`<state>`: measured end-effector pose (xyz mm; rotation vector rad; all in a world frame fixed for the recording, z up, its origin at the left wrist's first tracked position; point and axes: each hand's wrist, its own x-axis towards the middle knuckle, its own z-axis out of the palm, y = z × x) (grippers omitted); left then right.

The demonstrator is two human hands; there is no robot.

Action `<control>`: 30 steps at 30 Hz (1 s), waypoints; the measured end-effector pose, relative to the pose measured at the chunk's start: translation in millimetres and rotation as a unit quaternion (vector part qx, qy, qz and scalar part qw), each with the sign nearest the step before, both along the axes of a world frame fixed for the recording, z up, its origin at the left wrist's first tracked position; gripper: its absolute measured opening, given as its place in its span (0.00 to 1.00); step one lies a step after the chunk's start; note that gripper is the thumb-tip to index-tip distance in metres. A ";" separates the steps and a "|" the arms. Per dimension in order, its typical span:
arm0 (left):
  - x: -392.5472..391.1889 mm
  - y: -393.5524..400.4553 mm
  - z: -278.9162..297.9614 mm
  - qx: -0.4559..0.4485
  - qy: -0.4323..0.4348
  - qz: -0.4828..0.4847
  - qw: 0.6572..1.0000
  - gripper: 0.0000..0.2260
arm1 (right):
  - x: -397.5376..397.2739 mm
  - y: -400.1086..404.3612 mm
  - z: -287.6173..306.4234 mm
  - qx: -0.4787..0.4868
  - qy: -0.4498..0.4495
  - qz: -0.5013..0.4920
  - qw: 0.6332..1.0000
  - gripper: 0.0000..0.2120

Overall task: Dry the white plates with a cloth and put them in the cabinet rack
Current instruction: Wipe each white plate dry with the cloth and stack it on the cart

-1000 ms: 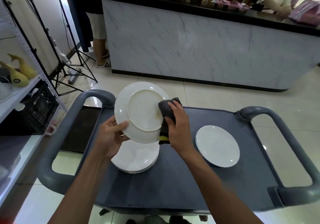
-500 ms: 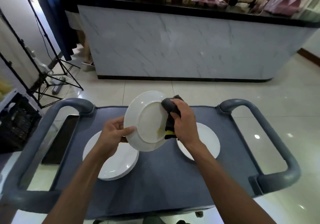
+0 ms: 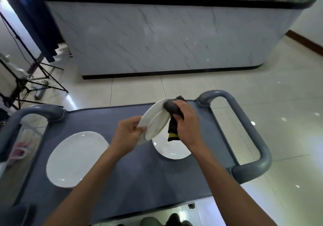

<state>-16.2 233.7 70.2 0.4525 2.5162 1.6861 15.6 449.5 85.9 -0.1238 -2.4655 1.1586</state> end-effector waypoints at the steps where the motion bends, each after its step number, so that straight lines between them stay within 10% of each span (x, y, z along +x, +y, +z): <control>1: -0.4 9.4 -2.3 -0.033 0.018 0.004 0.999 0.09 | 3.4 8.8 -2.7 0.002 -0.002 -0.007 1.000 0.20; 14: 18.9 104.3 -27.2 -0.353 0.228 -0.032 0.907 0.19 | 42.3 95.7 -29.9 -0.004 -0.033 -0.036 0.999 0.18; 30: 50.9 116.9 -63.5 -0.428 0.261 -0.126 0.856 0.26 | 56.9 109.8 -62.9 -0.004 -0.051 -0.009 0.999 0.19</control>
